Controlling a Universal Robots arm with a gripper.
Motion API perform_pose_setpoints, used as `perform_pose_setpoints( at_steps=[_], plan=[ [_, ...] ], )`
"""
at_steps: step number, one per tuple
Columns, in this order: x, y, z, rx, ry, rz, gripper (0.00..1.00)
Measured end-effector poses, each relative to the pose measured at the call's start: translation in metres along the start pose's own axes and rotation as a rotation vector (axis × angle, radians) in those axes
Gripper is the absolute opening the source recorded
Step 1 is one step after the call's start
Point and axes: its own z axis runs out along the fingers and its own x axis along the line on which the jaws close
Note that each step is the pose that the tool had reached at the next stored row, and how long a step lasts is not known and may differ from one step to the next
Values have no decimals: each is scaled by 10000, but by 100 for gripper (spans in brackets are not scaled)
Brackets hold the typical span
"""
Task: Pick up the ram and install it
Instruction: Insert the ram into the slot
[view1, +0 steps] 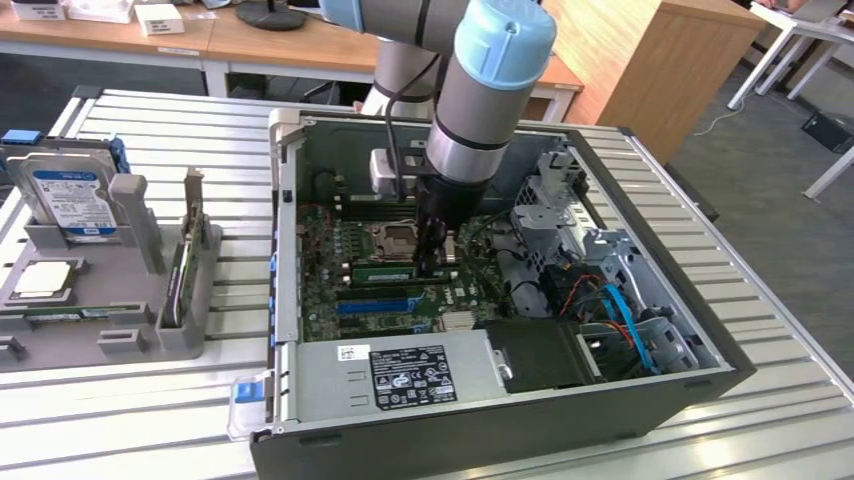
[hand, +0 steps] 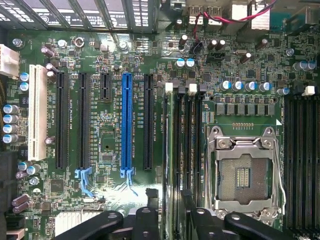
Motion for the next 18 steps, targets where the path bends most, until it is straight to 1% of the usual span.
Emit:
perform_pose_setpoints(
  at_steps=[2, 5, 13, 15, 18],
  plan=[
    [-2, 1, -37, 0, -1, 0, 31],
    [-7, 2, -117, 1, -2, 0, 31],
    [-20, 7, -378, 1, -1, 0, 31],
    [-22, 8, -410, 0, -1, 0, 31],
    [-22, 8, -410, 1, -2, 0, 31]
  ],
)
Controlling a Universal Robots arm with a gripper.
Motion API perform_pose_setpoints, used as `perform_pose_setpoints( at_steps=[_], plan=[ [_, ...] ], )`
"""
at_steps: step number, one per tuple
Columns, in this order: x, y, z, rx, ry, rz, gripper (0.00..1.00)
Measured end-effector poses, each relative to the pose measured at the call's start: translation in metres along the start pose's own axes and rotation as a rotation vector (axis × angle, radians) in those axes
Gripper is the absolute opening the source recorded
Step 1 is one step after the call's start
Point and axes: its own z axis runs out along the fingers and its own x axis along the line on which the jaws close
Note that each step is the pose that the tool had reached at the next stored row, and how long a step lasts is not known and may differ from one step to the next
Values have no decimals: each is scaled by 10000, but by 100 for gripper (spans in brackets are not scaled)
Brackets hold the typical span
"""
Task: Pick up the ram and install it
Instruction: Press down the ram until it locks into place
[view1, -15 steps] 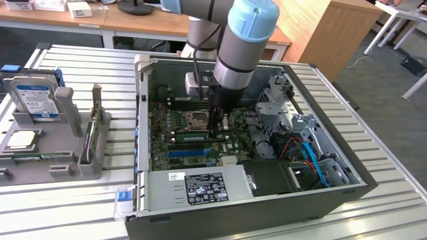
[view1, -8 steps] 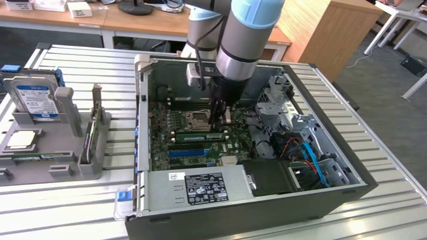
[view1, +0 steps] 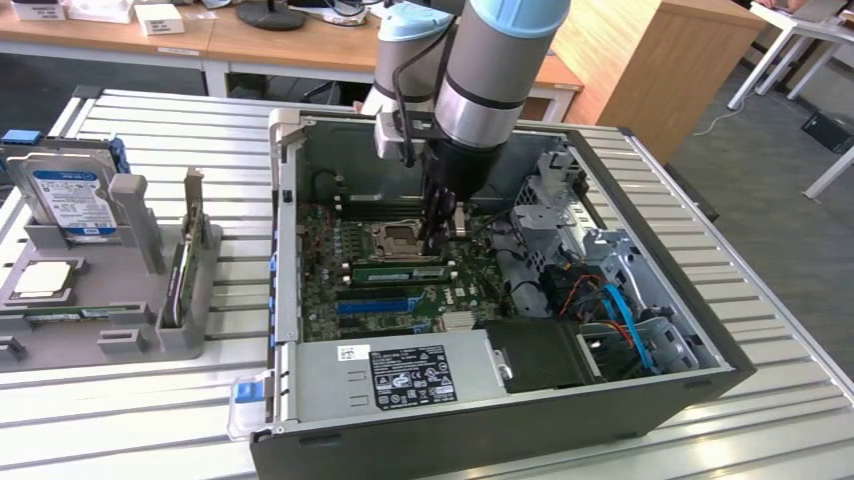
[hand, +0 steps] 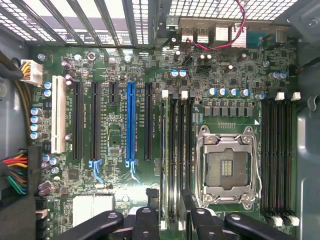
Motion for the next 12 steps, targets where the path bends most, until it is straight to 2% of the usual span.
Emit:
perform_pose_setpoints(
  at_steps=[12],
  plan=[
    [0, 0, 0, 0, 0, 0, 29]
  ],
)
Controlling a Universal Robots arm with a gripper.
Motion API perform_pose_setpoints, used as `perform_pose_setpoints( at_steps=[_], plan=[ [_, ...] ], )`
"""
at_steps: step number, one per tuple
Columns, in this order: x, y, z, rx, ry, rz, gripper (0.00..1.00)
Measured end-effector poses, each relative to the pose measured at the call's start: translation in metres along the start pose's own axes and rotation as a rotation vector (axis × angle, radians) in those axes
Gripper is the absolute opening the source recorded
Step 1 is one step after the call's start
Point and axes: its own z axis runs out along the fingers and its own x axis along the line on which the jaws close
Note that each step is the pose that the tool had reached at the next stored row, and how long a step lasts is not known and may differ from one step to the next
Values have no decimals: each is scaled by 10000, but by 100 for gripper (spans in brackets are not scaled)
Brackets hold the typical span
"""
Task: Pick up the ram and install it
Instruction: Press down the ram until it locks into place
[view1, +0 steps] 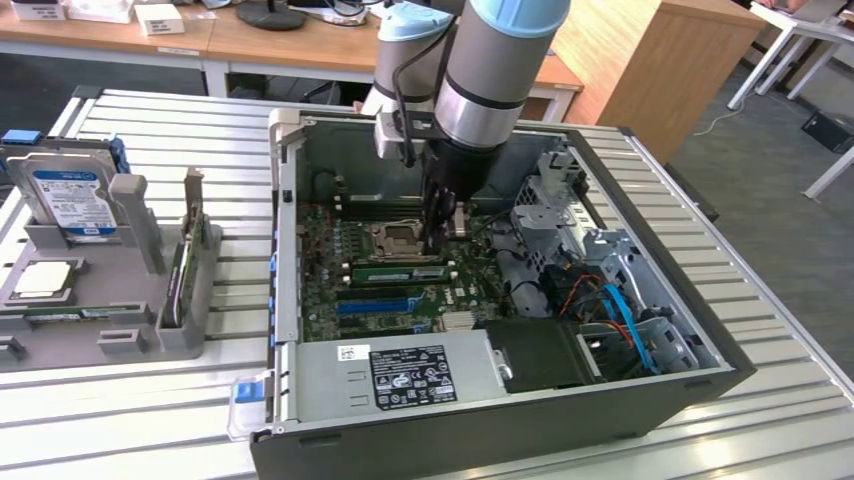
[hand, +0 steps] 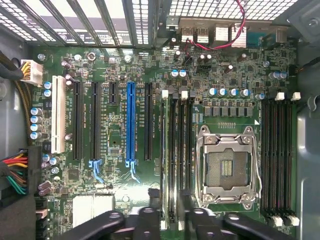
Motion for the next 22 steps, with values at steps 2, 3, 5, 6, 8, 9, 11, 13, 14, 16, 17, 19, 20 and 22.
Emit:
perform_pose_setpoints(
  at_steps=[2, 3, 5, 6, 8, 9, 11, 13, 14, 16, 17, 19, 20, 22],
  plan=[
    [0, 0, 0, 0, 0, 0, 17],
    [0, 0, 0, 0, 0, 0, 17],
    [0, 0, 0, 0, 0, 0, 11],
    [0, 0, 0, 0, 0, 0, 11],
    [0, 0, 0, 0, 0, 0, 11],
    [0, 0, 0, 0, 0, 0, 11],
    [0, 0, 0, 0, 0, 0, 11],
    [0, 0, 0, 0, 0, 0, 11],
    [0, -9, 0, -1, 0, 0, 11],
    [0, -56, 0, 0, 1, 2, 11],
    [-1, -82, 0, -1, 0, 3, 11],
    [-1, -140, 1, 0, 0, 4, 11],
    [-1, -168, 1, 0, 0, 3, 11],
    [-2, -225, 2, 0, 0, 8, 11]
  ],
)
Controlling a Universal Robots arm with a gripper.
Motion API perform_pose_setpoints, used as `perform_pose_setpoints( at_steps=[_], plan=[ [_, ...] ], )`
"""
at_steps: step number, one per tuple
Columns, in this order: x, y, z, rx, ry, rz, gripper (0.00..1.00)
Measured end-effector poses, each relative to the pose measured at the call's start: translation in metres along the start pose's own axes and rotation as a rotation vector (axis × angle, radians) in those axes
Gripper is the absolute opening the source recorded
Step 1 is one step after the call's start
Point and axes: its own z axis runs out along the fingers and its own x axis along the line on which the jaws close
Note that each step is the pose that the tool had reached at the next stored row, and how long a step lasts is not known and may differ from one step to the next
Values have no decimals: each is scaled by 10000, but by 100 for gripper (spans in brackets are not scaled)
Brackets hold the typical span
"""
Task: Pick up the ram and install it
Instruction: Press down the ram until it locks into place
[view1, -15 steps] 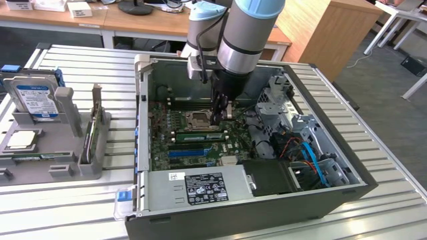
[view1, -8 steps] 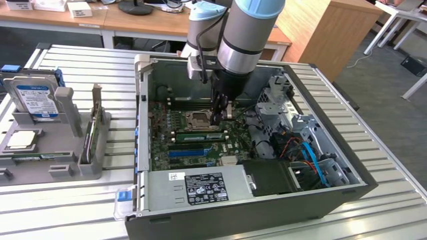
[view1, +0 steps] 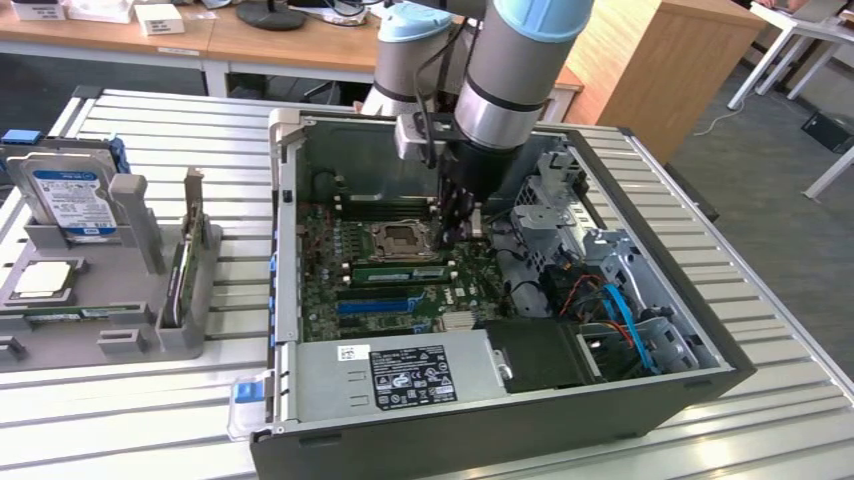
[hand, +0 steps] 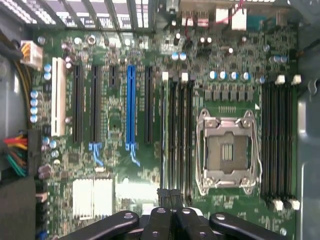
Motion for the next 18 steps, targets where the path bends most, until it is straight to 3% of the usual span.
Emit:
perform_pose_setpoints(
  at_steps=[6, 9, 18],
  plan=[
    [-1, -133, 1, 1, 1, 9, 11],
    [-2, -134, 3, 1, 0, 10, 11],
    [6, -137, 146, 69, -3, 6, 11]
  ],
)
